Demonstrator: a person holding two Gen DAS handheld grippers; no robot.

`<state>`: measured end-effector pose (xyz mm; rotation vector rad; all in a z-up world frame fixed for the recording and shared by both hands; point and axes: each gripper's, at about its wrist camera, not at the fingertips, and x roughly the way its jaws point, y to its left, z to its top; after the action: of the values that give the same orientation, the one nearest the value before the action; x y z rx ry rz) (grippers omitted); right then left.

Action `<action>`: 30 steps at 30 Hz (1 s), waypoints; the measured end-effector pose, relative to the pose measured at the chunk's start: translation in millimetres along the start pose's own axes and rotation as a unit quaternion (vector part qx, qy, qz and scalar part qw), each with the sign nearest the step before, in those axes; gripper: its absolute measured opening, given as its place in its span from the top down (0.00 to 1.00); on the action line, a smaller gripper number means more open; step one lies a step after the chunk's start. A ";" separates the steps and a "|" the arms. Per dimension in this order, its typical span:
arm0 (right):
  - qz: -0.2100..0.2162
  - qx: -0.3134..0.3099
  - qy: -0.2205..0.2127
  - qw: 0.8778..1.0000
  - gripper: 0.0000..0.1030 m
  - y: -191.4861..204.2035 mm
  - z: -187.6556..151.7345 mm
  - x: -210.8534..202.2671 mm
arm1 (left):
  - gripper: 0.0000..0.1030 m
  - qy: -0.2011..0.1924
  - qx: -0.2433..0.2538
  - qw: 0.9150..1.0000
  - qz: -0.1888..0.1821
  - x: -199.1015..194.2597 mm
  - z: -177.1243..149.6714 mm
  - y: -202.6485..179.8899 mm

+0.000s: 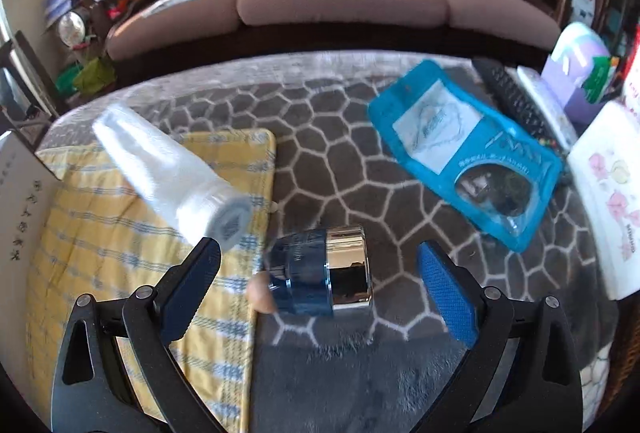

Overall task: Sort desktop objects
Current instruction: 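Lift the Vinda pack with the right while the left grasps the dark blue gold-lidded jar, then lower the blue jar into the box with the left while the right carries the Vinda pack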

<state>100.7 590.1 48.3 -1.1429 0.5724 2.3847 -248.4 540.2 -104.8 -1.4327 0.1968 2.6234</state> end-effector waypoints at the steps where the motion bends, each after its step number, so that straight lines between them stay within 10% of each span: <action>1: 0.001 0.001 0.007 1.000 0.03 -1.2 0.2 3.2 | 0.17 0.008 -0.001 1.000 -0.005 5.1 -1.0 0.8; 4: 0.007 0.016 0.020 1.000 0.03 -6.8 3.4 8.9 | 0.53 0.005 -0.012 1.000 -0.012 10.7 -7.1 4.7; 19: 0.025 0.023 0.005 0.999 0.03 9.0 3.5 -2.1 | 0.54 0.017 0.057 0.982 -0.179 -148.5 -65.9 114.2; 30: 0.061 -0.050 -0.032 0.996 0.03 87.1 -16.5 -28.7 | 0.54 -0.097 0.056 0.993 -0.032 -261.4 -171.5 306.5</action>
<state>79.9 504.0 77.2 -1.0956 0.5211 2.5709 -25.7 191.1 37.2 -1.1229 0.2656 2.6332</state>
